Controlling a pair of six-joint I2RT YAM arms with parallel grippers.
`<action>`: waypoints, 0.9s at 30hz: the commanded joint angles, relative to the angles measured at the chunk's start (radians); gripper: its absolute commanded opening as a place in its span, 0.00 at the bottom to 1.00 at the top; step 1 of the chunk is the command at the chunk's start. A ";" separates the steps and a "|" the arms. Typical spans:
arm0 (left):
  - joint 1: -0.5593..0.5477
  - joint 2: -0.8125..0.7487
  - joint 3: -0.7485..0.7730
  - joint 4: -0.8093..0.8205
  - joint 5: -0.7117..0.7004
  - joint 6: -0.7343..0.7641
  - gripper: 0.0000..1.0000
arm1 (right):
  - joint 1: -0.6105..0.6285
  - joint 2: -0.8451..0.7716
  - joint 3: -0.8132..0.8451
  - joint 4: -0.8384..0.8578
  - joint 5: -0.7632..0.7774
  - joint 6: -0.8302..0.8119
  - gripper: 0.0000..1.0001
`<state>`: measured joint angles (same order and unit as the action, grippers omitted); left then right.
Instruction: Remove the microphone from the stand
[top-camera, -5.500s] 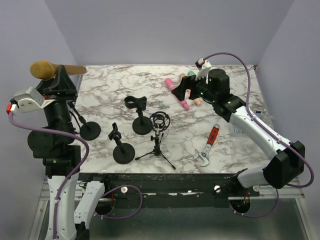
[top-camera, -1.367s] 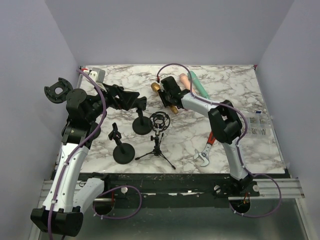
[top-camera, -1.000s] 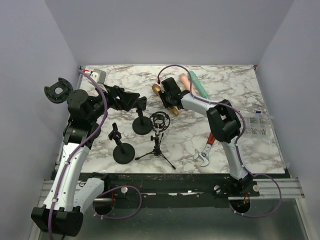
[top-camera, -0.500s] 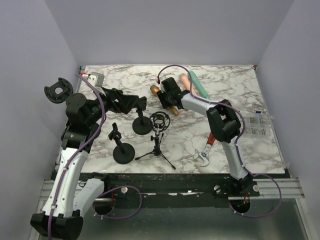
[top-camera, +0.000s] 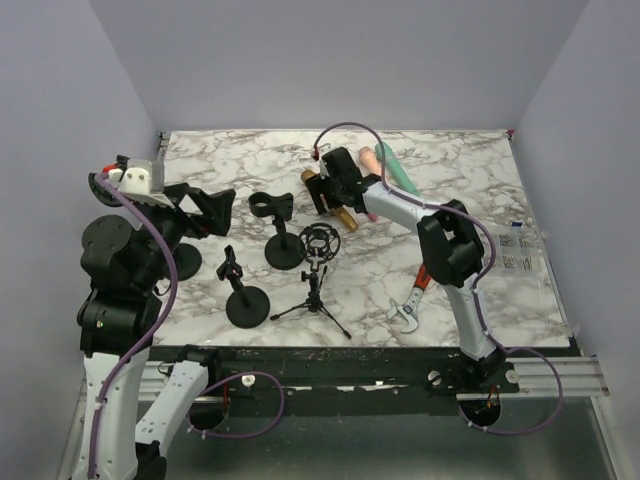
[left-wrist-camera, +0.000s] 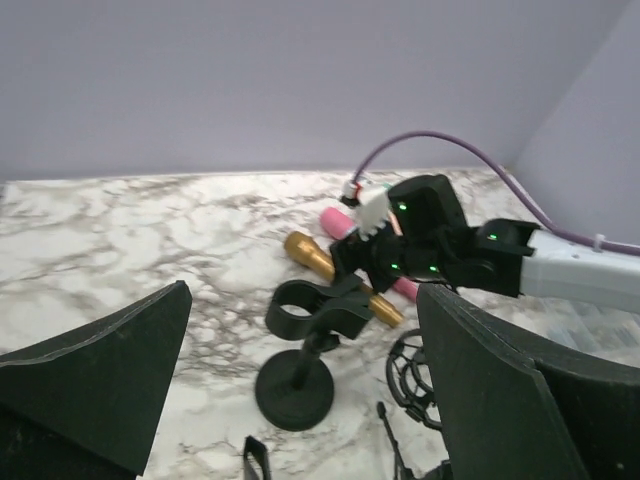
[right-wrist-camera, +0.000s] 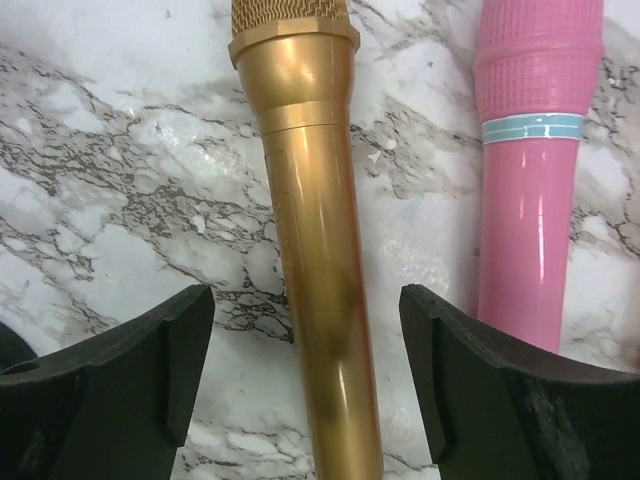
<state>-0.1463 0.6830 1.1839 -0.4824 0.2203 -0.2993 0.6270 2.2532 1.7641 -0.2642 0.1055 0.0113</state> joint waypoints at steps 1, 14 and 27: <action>-0.003 -0.027 0.089 -0.168 -0.248 0.074 0.99 | 0.000 -0.119 0.014 -0.038 0.021 0.049 0.85; 0.029 0.140 0.291 -0.324 -0.499 0.006 0.99 | 0.000 -0.533 -0.410 0.130 -0.138 0.224 0.92; 0.209 0.282 0.198 -0.334 -0.565 -0.172 0.67 | -0.001 -0.943 -0.909 0.531 0.035 0.287 0.93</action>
<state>-0.0078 0.9806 1.4086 -0.8310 -0.3153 -0.4469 0.6270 1.4014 0.9398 0.0578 0.0784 0.2668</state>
